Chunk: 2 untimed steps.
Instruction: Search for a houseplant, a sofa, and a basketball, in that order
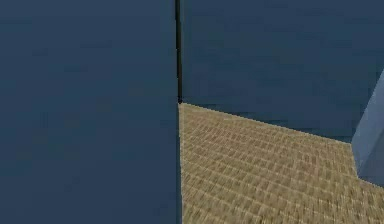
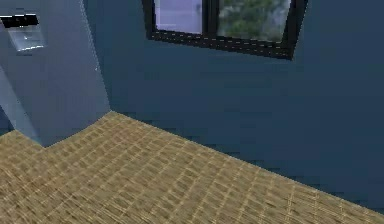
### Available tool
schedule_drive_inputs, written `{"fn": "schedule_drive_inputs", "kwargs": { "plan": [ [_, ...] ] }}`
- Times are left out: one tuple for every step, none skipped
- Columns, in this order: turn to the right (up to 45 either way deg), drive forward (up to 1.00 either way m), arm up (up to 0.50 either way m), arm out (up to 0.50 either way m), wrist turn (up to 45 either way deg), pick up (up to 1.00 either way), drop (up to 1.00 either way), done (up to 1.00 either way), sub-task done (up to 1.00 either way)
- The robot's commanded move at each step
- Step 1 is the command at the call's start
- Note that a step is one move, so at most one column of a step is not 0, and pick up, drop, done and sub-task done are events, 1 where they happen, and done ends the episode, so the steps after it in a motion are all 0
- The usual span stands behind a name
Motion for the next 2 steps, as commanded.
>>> {"fn": "schedule_drive_inputs", "kwargs": {
  "plan": [
    [45.0,0.0,0.0,0.0,0.0,0.0,0.0,0.0,0.0],
    [45.0,0.0,0.0,0.0,0.0,0.0,0.0,0.0,0.0]
  ]
}}
